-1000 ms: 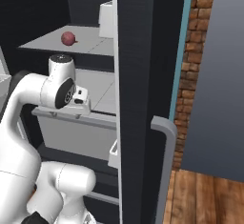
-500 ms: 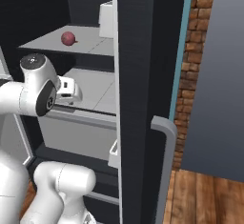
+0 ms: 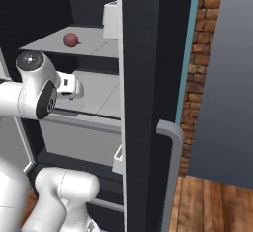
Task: Take the cheese, chicken drumstick, and onion from the fridge and place them on the plate on the dining counter to create an appetizer plate.
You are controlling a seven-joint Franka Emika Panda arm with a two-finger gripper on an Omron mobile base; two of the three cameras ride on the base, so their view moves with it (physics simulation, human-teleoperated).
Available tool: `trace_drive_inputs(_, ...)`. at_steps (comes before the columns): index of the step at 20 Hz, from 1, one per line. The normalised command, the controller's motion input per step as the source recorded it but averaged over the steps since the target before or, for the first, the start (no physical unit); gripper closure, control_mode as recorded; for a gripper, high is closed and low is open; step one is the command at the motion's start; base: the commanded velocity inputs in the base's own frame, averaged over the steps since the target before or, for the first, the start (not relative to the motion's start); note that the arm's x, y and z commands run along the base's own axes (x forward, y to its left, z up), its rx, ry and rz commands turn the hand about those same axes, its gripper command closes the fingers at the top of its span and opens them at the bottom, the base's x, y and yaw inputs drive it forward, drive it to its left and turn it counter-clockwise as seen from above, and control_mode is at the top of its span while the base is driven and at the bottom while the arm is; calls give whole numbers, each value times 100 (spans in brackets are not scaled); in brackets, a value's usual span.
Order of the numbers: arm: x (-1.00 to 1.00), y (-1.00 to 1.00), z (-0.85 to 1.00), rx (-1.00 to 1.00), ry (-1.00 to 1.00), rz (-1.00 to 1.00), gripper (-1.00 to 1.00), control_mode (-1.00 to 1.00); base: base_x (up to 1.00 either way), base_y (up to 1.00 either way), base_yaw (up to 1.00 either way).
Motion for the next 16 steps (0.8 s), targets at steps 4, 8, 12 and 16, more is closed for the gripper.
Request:
trace_drive_inputs(4,22,0,60,4,0,0,-100,-100,0,0,0)
trace_drive_inputs(8,54,3,49,0,0,0,-100,-100,0,0,0)
trace_drive_inputs(12,50,1,38,1,-1,0,-100,-100,0,0,0)
trace_drive_inputs(16,45,4,21,0,-8,0,-100,-100,0,0,0)
